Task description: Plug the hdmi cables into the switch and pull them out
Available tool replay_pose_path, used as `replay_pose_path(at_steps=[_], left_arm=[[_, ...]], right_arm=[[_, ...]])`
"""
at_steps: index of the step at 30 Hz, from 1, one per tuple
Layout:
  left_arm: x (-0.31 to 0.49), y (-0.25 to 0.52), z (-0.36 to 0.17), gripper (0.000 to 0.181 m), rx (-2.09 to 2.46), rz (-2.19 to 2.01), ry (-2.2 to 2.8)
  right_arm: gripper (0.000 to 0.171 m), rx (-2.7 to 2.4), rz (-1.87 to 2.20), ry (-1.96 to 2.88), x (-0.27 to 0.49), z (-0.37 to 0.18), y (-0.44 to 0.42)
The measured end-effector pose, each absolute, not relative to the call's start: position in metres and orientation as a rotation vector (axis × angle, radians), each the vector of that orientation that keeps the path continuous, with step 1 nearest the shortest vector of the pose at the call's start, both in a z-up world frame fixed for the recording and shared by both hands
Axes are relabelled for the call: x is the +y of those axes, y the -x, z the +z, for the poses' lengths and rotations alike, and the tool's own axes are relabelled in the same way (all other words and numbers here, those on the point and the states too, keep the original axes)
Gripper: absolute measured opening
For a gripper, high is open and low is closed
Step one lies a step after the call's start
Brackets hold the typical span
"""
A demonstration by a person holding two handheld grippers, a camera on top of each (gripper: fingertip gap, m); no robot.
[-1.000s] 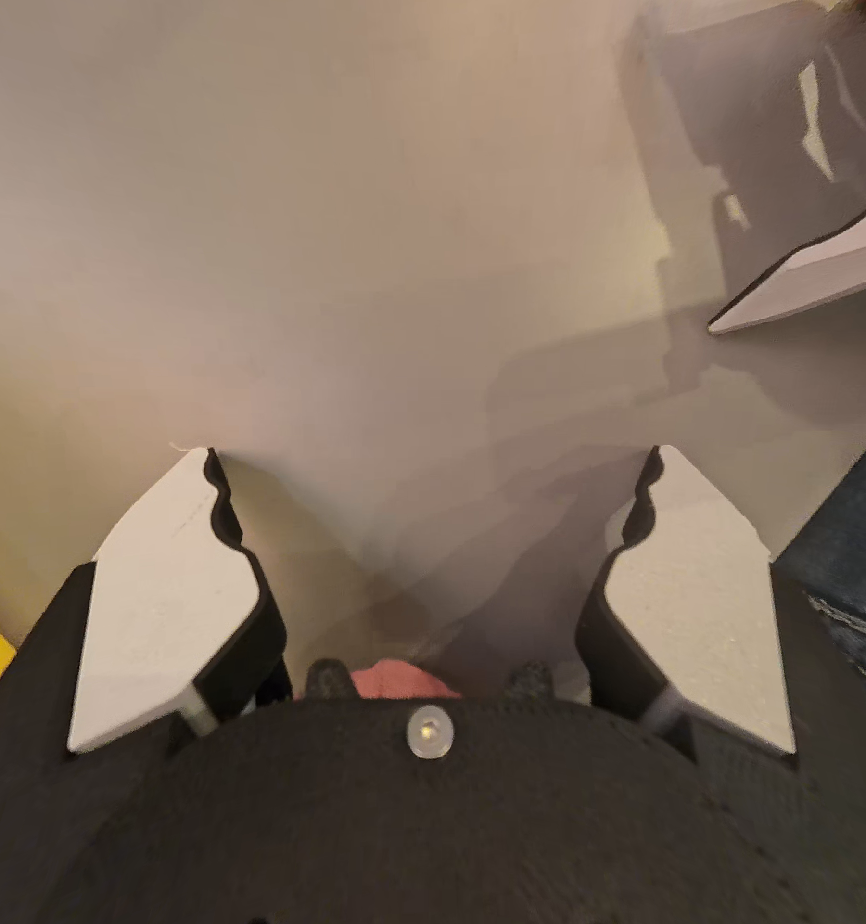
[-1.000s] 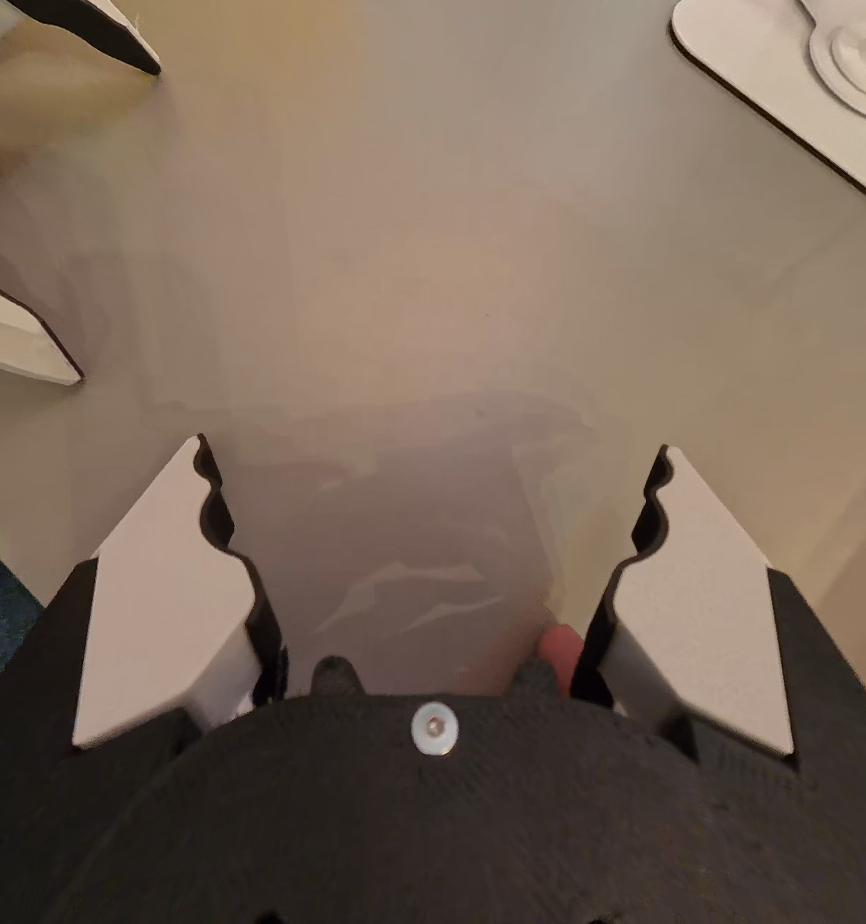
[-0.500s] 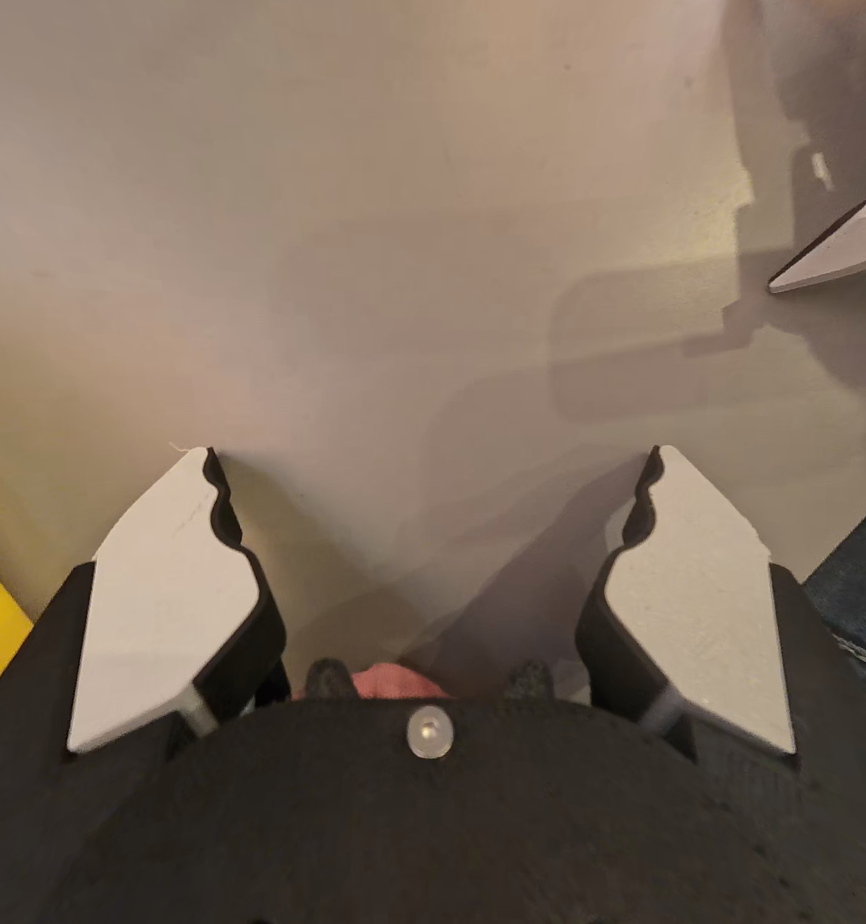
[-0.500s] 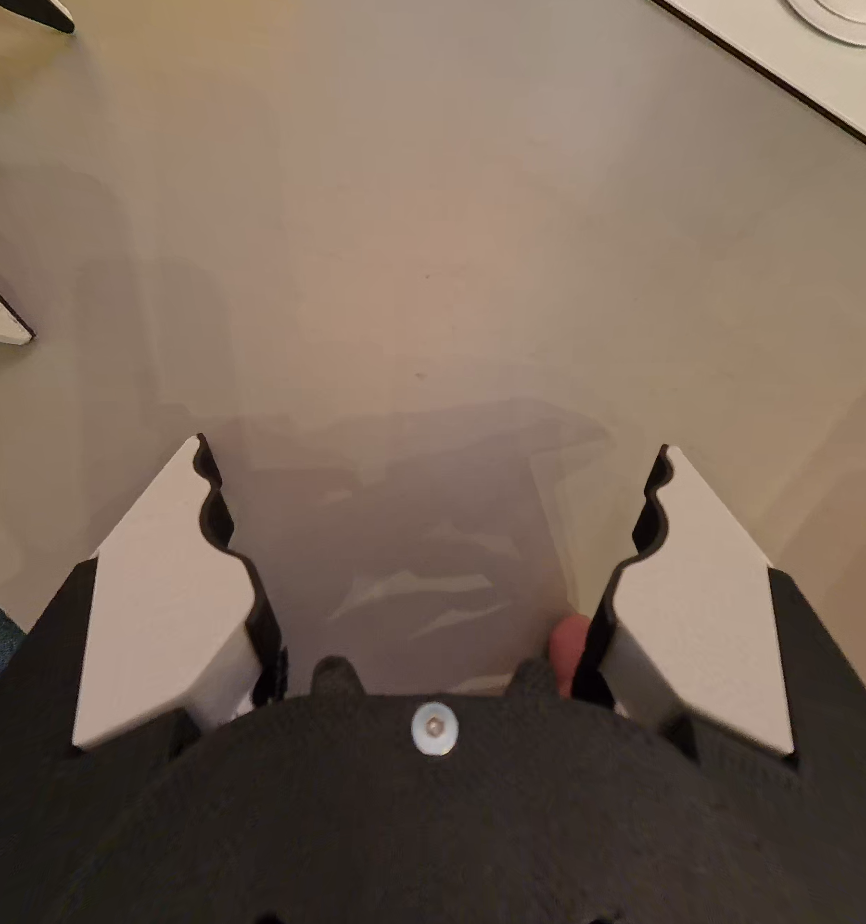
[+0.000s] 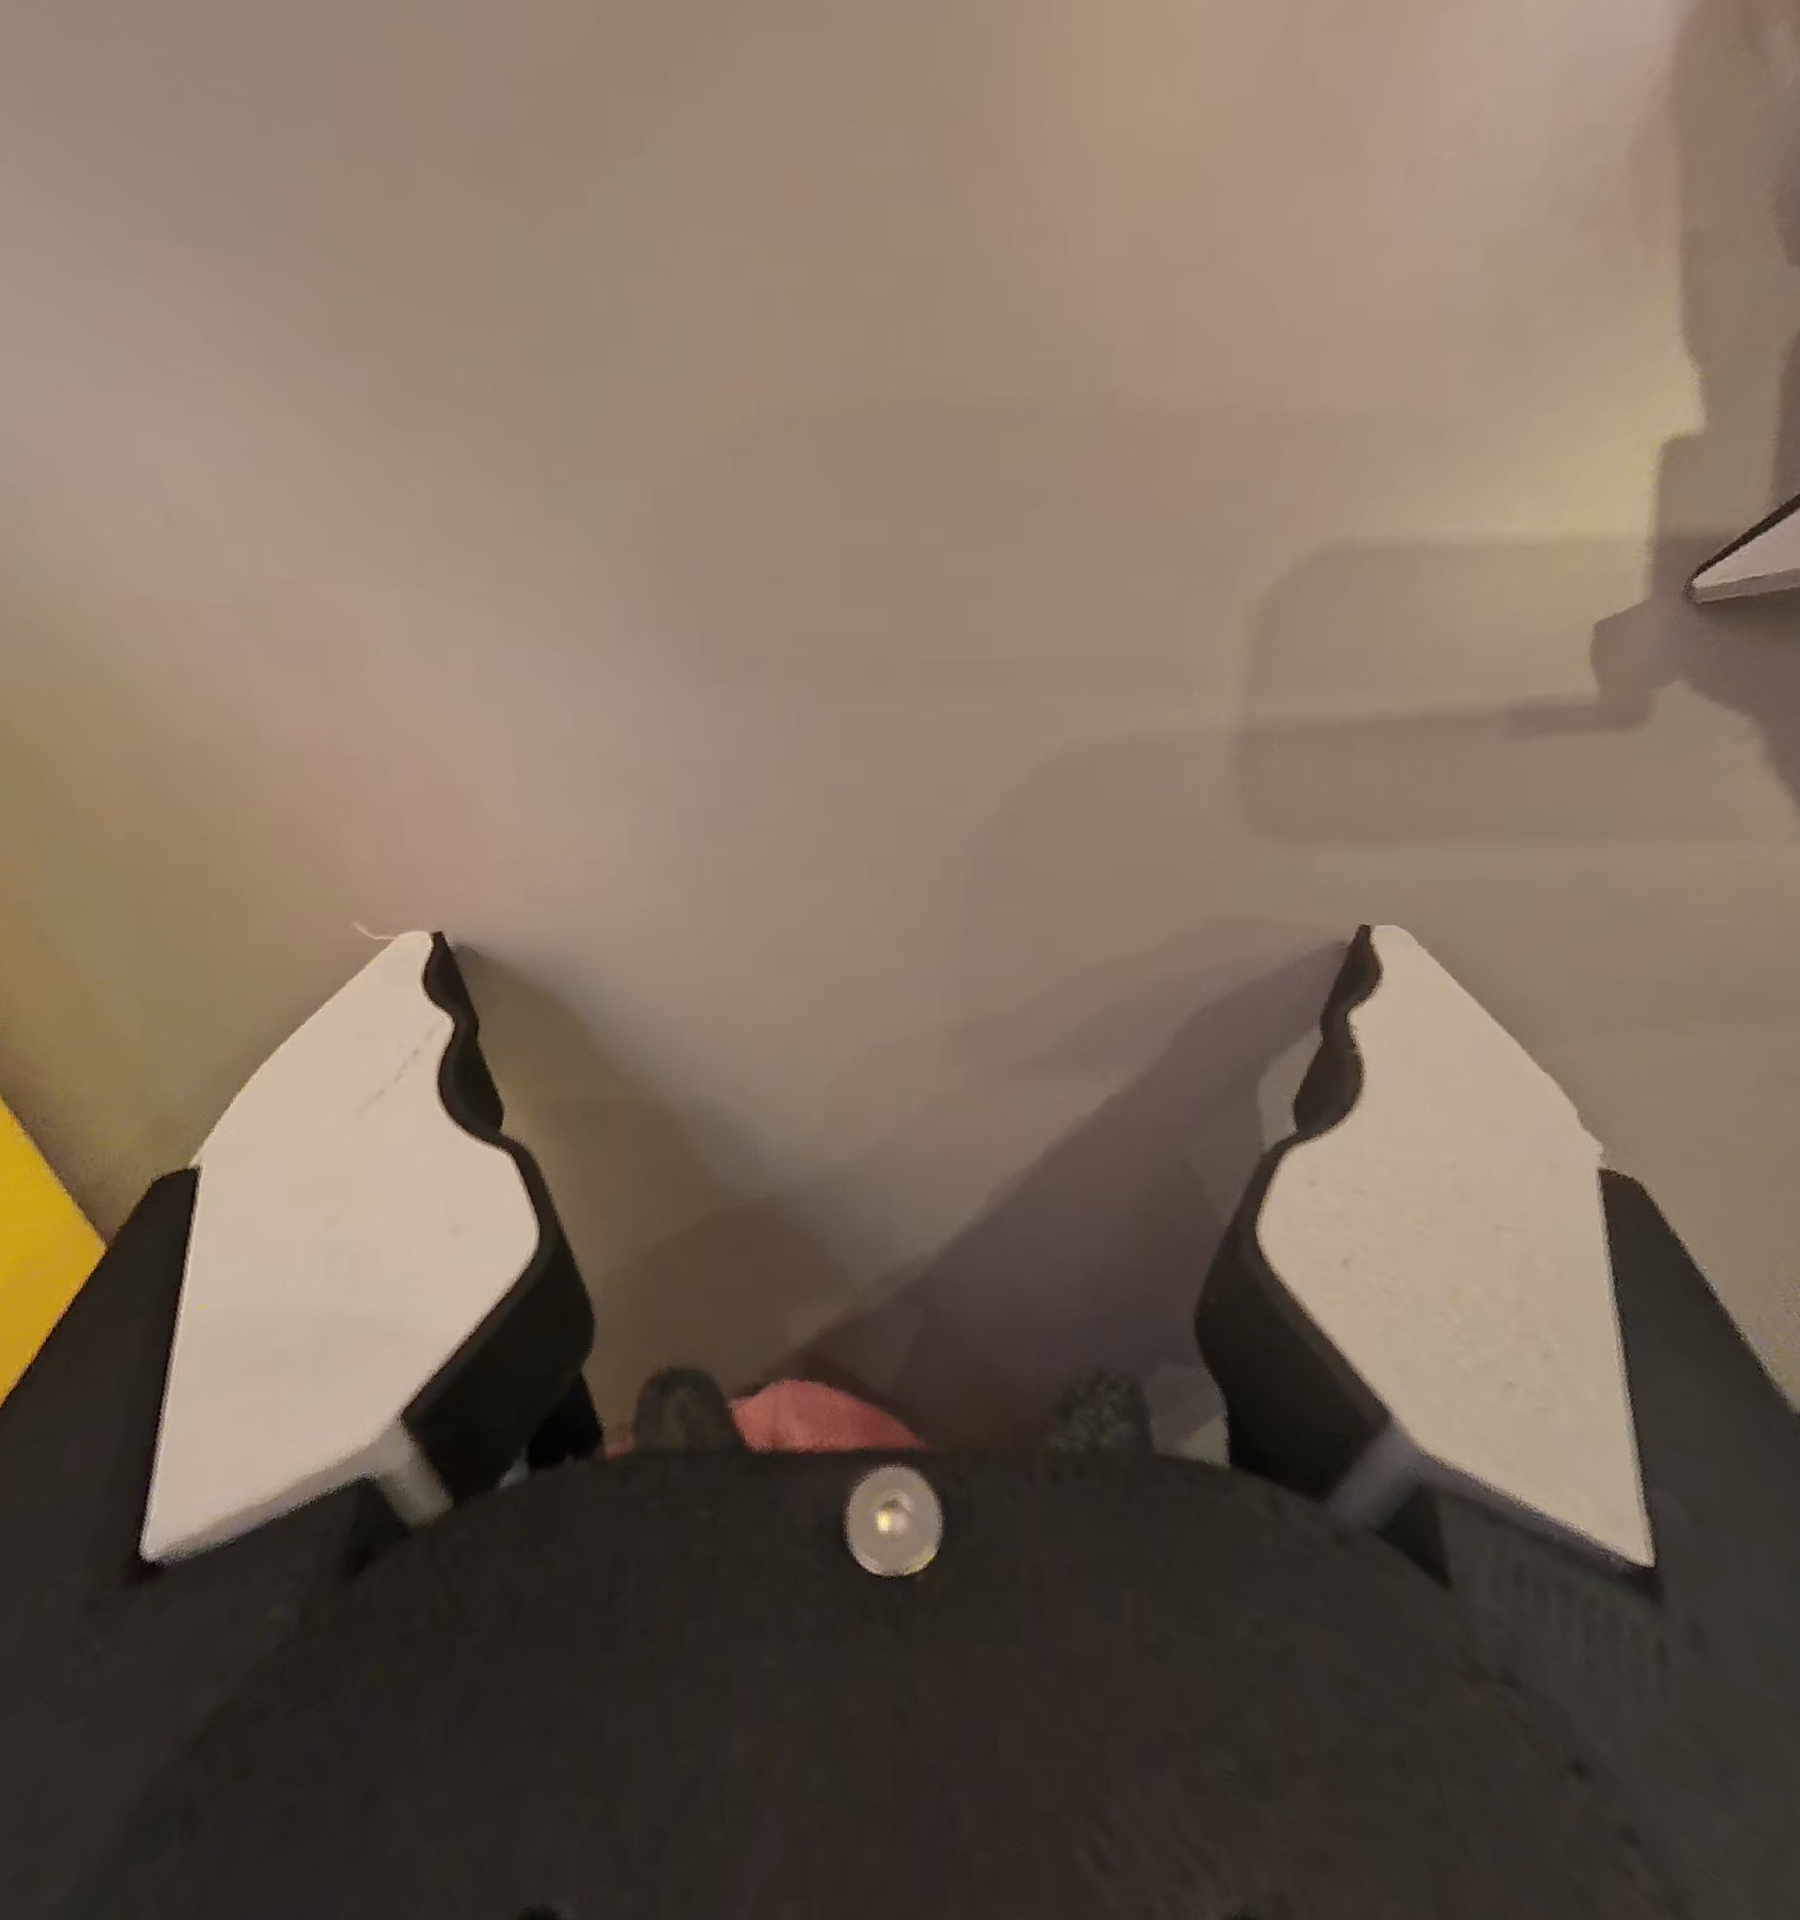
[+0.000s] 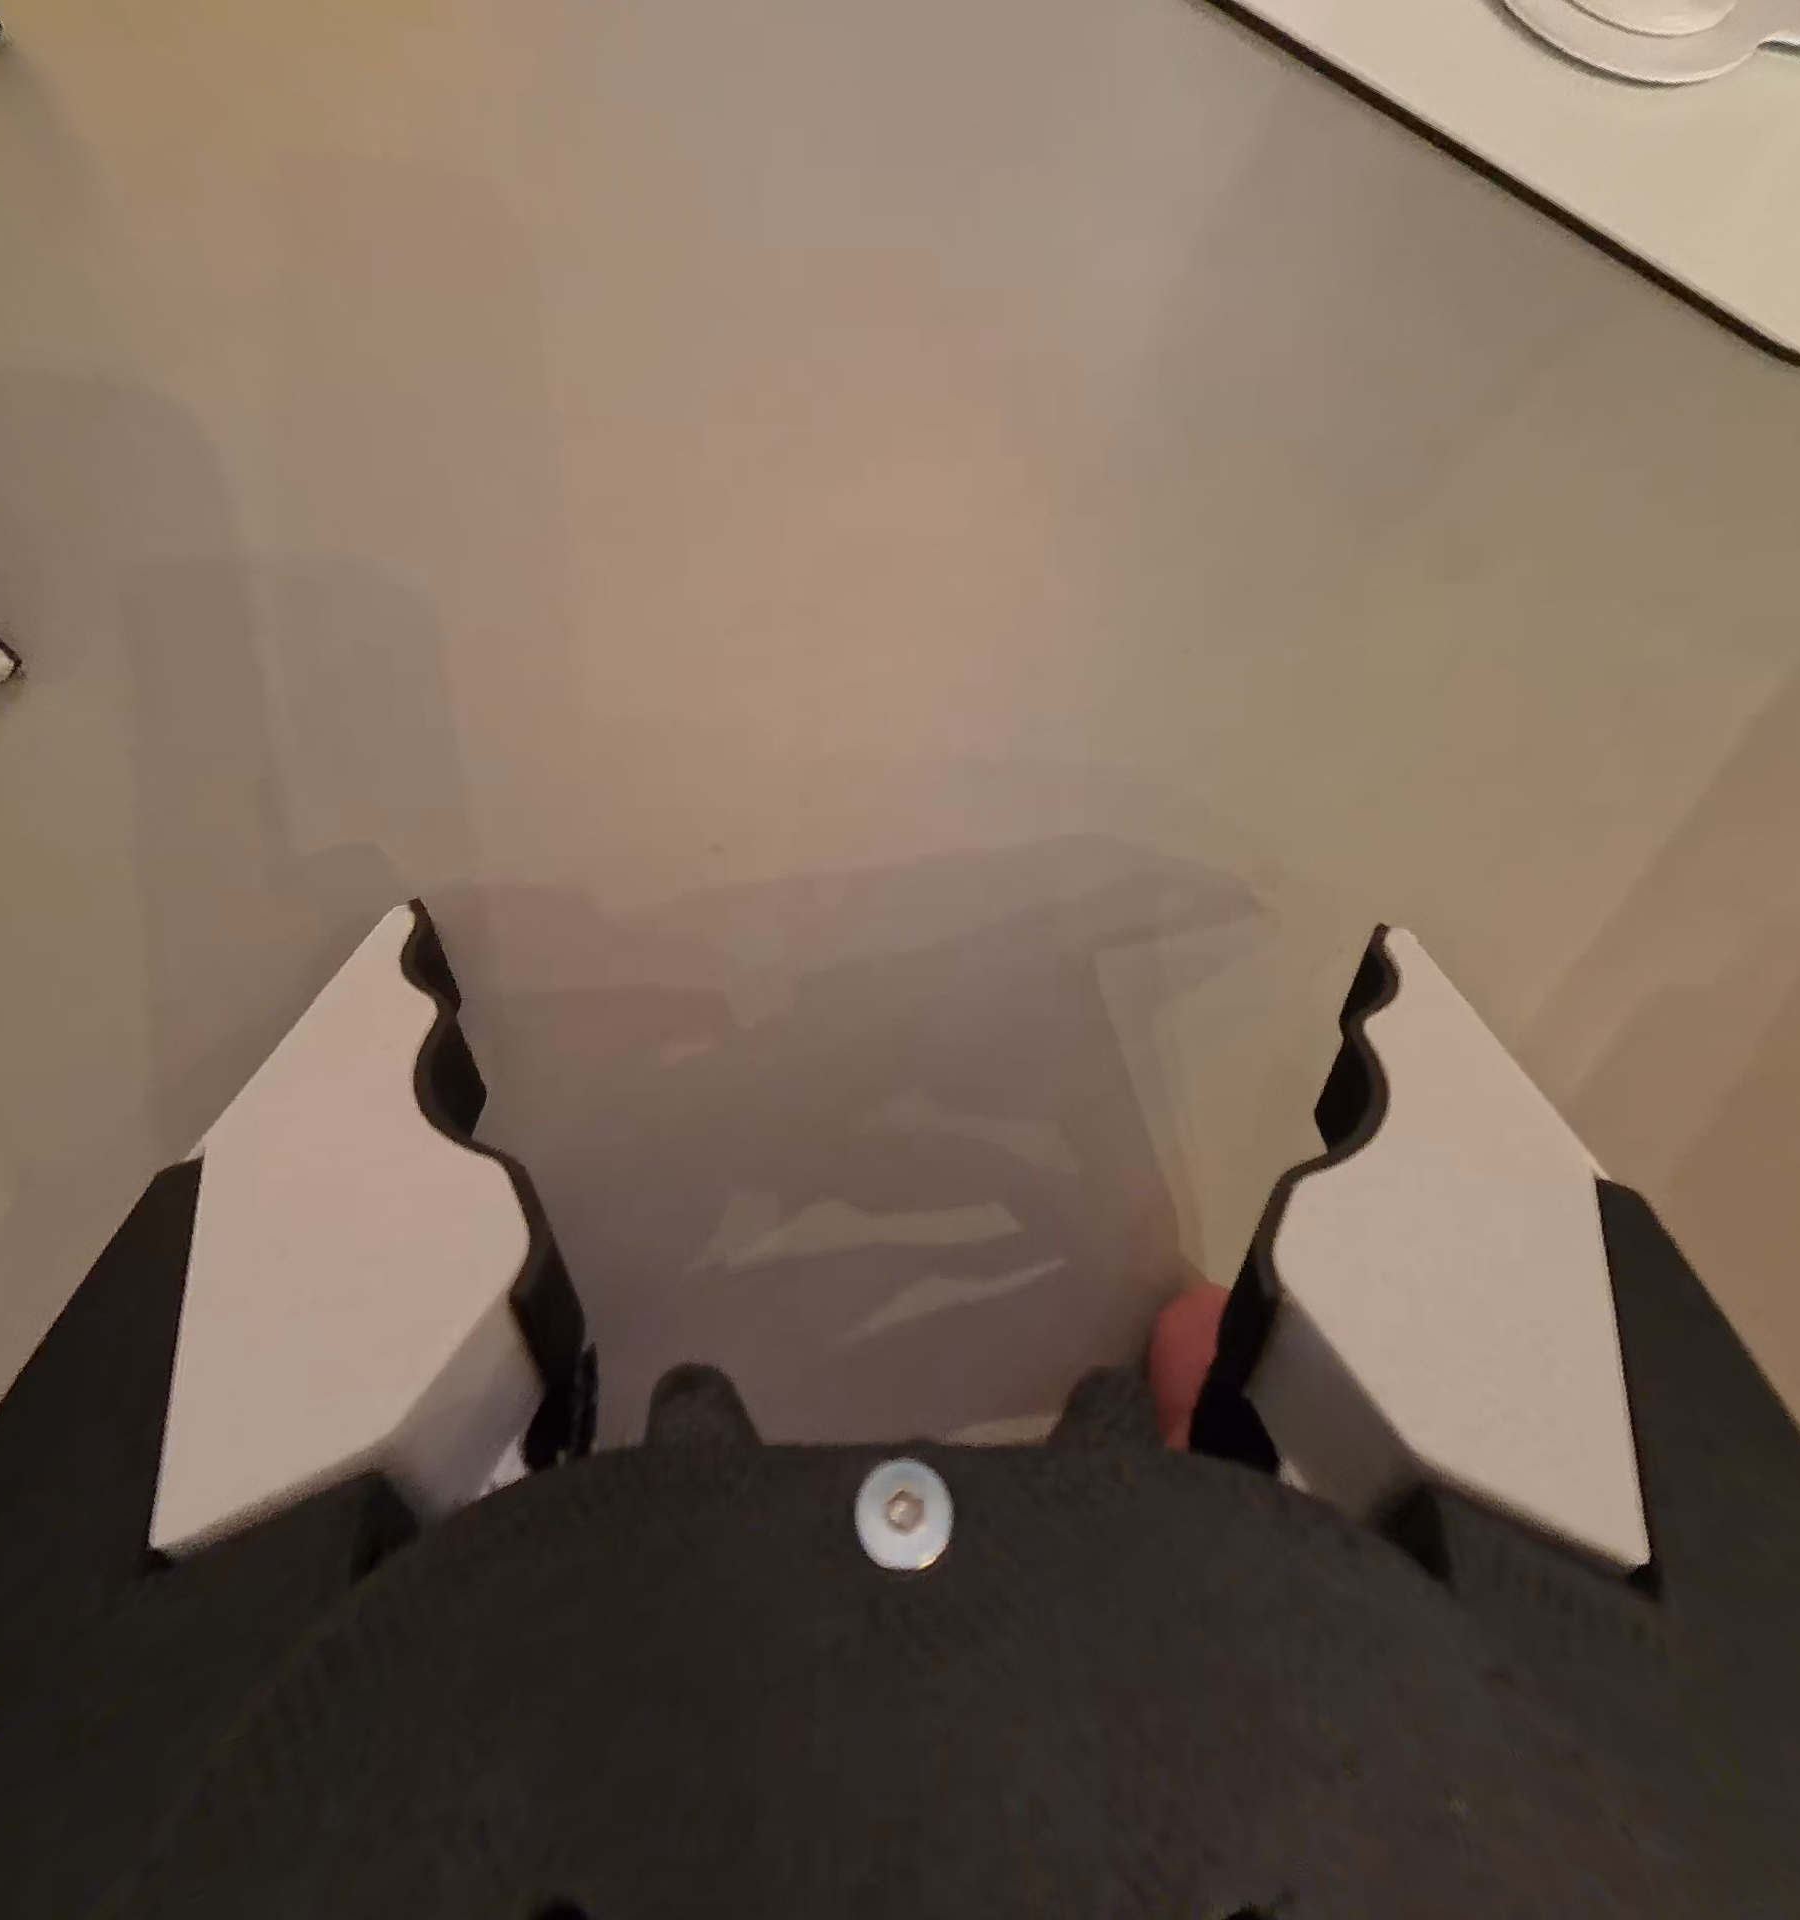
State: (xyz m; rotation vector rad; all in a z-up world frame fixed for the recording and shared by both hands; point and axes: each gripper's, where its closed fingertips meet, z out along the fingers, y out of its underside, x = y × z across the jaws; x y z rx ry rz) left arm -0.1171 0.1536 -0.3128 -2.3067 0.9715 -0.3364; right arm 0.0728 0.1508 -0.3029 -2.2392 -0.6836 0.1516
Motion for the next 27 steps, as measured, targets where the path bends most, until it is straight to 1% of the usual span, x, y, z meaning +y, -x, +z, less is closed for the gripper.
replay_pose_path(at_steps=[11,27], left_arm=[[0.185,0.106,-0.313,0.147,0.907,-0.309,2.335],[0.199,0.104,-0.312,0.147,0.849,-0.28,2.347]], right_arm=[[0.161,-0.672,0.135,2.236,0.179,-0.302,-0.075],[0.16,-0.679,0.089,2.197,0.205,-0.297,-0.06]])
